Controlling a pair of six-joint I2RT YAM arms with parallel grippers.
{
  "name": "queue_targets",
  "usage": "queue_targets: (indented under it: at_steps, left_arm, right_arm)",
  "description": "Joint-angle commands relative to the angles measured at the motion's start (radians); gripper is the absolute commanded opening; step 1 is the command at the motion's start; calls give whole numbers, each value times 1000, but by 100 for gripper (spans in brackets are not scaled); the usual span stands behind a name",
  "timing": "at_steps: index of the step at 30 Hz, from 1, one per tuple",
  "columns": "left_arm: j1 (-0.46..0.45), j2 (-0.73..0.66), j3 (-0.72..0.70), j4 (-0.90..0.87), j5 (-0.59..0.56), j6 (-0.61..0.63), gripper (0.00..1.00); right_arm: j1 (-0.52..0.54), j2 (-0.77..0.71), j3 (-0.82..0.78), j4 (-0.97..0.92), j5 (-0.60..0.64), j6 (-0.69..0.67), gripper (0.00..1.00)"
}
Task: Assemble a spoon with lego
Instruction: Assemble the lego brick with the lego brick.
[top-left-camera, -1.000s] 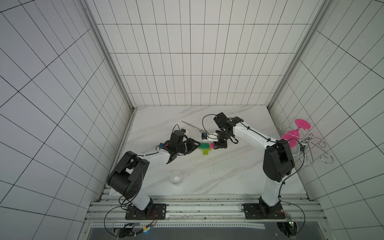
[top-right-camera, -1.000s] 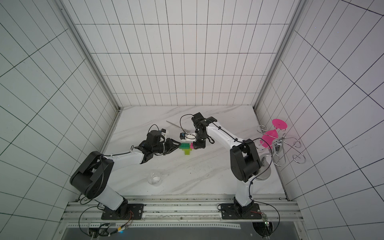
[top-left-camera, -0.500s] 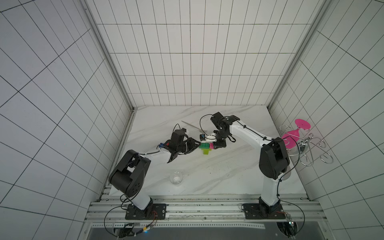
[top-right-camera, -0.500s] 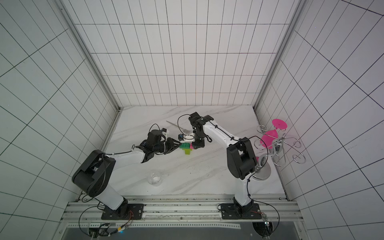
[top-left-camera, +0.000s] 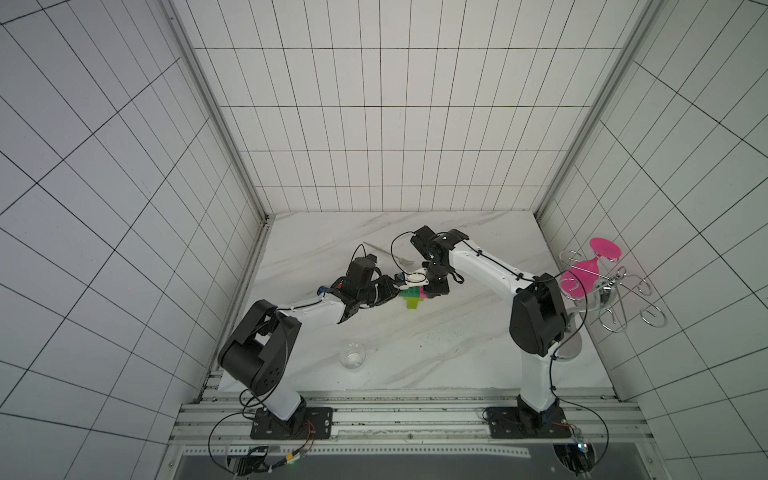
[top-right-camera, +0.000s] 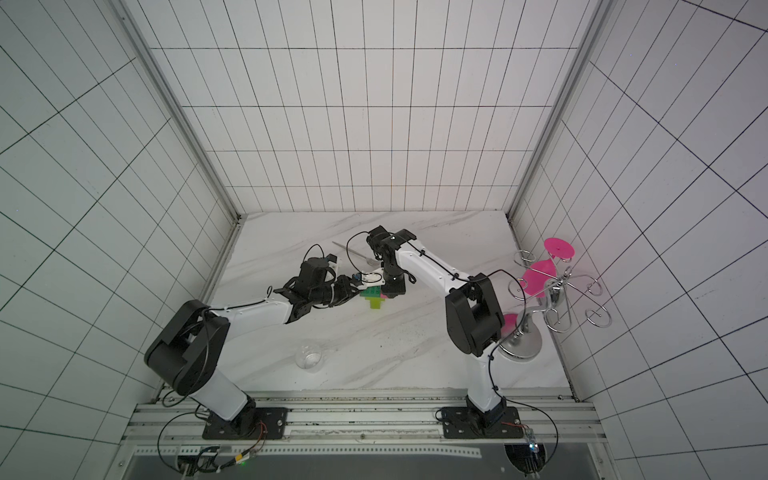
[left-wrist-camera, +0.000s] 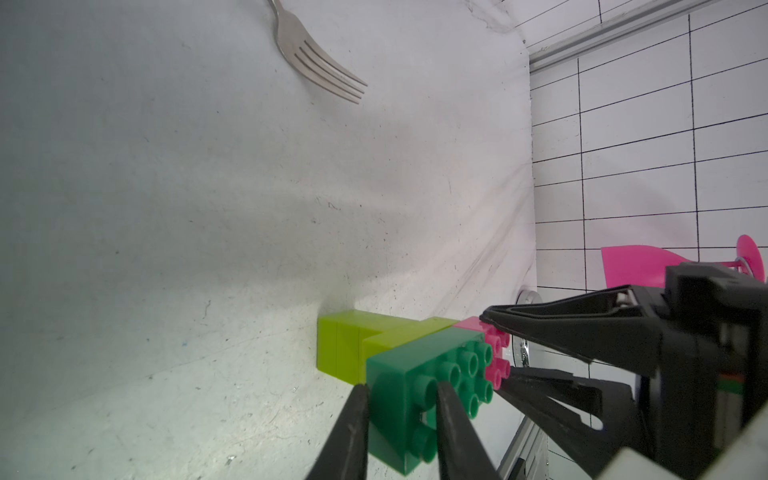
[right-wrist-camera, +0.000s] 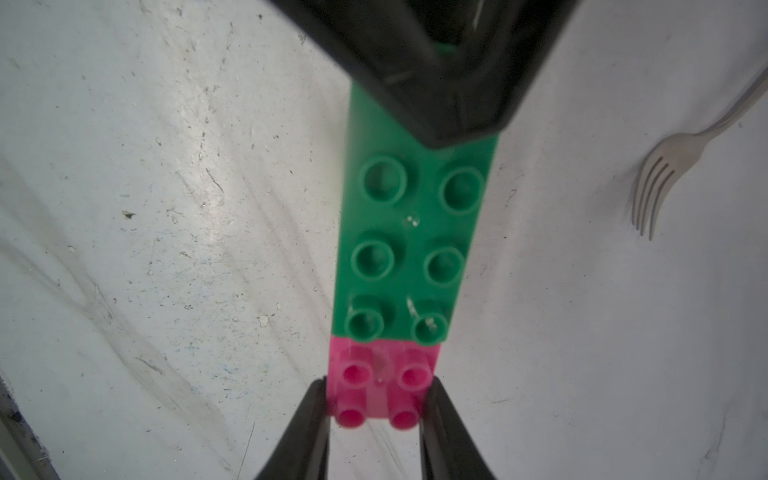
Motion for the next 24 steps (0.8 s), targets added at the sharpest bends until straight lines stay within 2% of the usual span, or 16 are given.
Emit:
queue_targets:
  at_steps: [1, 4, 10, 12, 16, 24]
  left_arm:
    - [-16, -5, 16, -28, 0, 28, 27]
    - [-18, -5, 13, -28, -1, 28, 27]
    - [-17, -21, 10, -27, 2, 24, 29]
    - [-17, -26, 9, -28, 2, 22, 30]
    - [-15, -37, 3, -27, -3, 20, 33]
    - [-14, -80, 9, -41, -4, 16, 42]
  right_arm:
    - [35, 58, 35, -48, -19, -4, 7]
    - [35, 76, 44, -59, -16, 2, 11]
    - [33, 62, 55, -57, -35, 41, 29]
    - [33, 52, 63, -58, -40, 54, 36]
    - [31, 28, 78, -58, -57, 69, 58]
    - [12, -41, 86, -68, -99, 81, 65]
